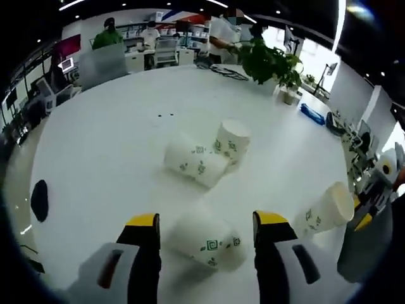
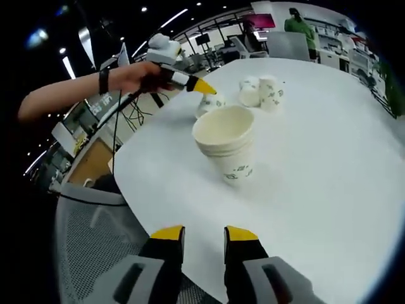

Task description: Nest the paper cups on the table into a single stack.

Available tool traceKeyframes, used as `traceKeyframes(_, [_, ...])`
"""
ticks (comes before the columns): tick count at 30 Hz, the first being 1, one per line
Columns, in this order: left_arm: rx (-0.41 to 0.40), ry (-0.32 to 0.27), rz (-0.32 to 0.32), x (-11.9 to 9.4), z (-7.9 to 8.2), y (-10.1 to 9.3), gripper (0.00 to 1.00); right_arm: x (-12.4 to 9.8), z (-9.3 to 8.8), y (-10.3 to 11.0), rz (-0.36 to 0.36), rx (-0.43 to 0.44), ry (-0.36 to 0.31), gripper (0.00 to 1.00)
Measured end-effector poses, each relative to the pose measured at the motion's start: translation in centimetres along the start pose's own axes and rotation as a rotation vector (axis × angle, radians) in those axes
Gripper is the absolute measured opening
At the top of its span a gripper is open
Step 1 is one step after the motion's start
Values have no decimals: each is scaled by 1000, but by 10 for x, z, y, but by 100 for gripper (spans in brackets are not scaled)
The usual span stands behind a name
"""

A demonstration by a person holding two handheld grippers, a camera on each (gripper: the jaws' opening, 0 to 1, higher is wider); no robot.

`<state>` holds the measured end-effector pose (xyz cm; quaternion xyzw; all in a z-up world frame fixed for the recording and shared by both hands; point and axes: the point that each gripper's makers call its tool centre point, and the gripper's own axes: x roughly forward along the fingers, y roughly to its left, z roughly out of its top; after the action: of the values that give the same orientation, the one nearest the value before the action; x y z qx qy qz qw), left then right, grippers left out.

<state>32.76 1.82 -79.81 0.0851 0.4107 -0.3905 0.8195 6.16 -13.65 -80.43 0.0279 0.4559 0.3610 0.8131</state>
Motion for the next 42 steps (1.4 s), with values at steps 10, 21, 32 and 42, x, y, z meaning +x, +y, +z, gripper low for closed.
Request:
traceKeyframes(10, [7,59,-19,-13,-28,-23,46,4,1,9,15,9,7,22])
traceKeyframes(21, [-175,20,-8,-42,-56,-36,32,10,6,18,41,-23,1,22])
traceKeyframes(32, [-275,5,-53,-67,-84,-52,1,8,7,22,47,-39,-14,22])
traceKeyframes(42, [-371,-69,-66,-86,-91,-71,1,6,9,26,47,-42,-34,22])
